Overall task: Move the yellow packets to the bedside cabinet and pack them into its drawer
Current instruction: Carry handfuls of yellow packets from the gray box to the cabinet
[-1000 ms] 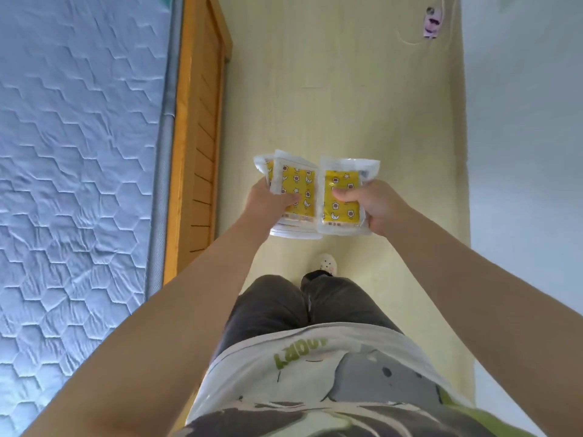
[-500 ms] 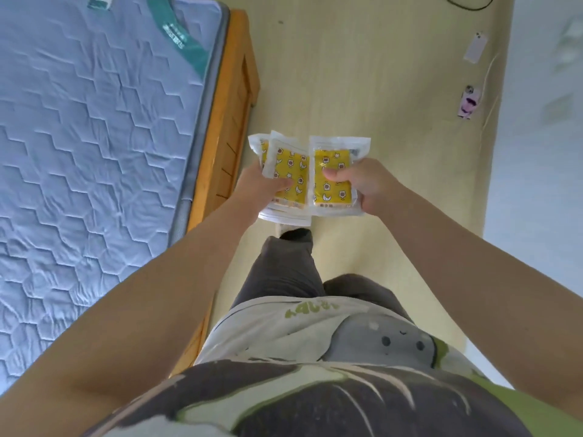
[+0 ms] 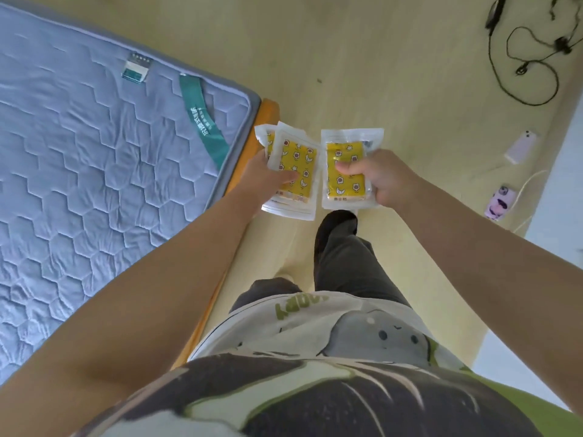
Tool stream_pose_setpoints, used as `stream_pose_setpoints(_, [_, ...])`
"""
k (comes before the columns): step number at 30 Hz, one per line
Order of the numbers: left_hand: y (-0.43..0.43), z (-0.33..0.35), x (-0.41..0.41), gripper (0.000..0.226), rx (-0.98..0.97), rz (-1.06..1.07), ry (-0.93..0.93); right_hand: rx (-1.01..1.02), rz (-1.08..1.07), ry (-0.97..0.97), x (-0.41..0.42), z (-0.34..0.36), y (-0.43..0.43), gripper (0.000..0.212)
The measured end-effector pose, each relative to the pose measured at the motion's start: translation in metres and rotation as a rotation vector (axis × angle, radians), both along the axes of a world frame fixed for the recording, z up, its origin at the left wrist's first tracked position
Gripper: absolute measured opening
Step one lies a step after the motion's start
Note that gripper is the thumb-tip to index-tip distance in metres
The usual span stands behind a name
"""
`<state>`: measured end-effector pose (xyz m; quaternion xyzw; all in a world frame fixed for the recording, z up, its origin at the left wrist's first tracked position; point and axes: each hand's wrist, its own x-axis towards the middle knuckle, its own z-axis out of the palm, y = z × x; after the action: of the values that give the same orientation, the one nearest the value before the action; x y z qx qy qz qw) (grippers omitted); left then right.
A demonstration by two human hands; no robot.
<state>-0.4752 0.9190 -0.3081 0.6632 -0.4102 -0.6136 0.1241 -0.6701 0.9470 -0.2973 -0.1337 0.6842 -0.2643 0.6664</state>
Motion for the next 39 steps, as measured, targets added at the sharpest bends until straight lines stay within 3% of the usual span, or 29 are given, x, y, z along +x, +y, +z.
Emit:
stream_pose_setpoints(5, [-0.084, -0.006, -0.037, 0.035, 0.0, 0.217, 0.01, -0.003, 0.18, 0.003, -0.032, 0.009, -0.128, 0.019])
stream_pose_setpoints(10, [-0.148, 0.0, -0.025, 0.032, 0.016, 0.475, -0.028, -0.017, 0.382, 0.004, -0.009, 0.014, -0.233, 0.017])
stream_pose_setpoints(23, [-0.285, 0.007, 0.106, 0.033, -0.026, 1.08, 0.024, -0.082, 0.992, 0.046, 0.184, 0.002, -0.451, 0.029])
stream_pose_setpoints(28, [-0.345, 0.007, 0.134, 0.03, -0.031, 1.251, 0.047, -0.056, 1.144, -0.001, 0.234, 0.003, -0.524, 0.015])
stream_pose_setpoints(34, [-0.464, 0.008, 0.167, 0.028, -0.054, 1.485, 0.061, -0.066, 1.349, -0.01, 0.304, 0.009, -0.654, 0.014])
stream_pose_setpoints(39, [-0.576, 0.022, 0.191, 0.031, -0.078, 1.558, 0.072, -0.091, 1.399, -0.008, 0.352, 0.025, -0.769, 0.036])
